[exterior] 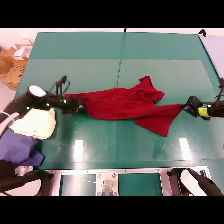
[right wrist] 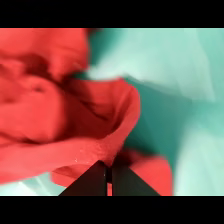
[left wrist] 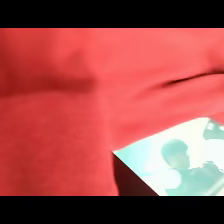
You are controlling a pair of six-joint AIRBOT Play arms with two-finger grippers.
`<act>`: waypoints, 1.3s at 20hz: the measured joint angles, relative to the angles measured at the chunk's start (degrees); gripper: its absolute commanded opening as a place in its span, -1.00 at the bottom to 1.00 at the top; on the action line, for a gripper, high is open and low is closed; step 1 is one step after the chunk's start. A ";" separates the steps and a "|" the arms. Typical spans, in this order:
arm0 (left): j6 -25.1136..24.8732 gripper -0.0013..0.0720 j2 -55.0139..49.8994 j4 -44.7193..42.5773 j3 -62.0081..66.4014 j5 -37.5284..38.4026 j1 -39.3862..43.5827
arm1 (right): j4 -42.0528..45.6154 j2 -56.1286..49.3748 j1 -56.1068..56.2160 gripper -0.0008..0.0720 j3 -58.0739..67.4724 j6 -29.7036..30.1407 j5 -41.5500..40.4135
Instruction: Fold the shirts.
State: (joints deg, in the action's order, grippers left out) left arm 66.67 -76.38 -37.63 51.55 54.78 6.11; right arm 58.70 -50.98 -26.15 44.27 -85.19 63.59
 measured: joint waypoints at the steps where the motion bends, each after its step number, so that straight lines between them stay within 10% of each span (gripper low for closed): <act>1: 0.11 -0.89 1.22 -0.02 3.39 1.70 0.13 | -0.70 0.76 -0.02 -0.94 2.03 0.26 -0.07; 14: 6.78 -0.89 15.41 0.98 52.61 18.91 0.44 | -3.26 11.32 -4.59 -0.94 50.25 -1.27 -7.56; 26: 8.33 -0.89 10.82 -3.82 34.01 19.04 0.46 | -3.21 -0.11 0.11 -0.94 43.93 -0.48 -5.53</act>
State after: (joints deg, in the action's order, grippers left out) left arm 75.00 -65.56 -41.45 85.56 73.82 6.57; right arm 55.48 -51.09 -26.04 88.20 -85.67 58.06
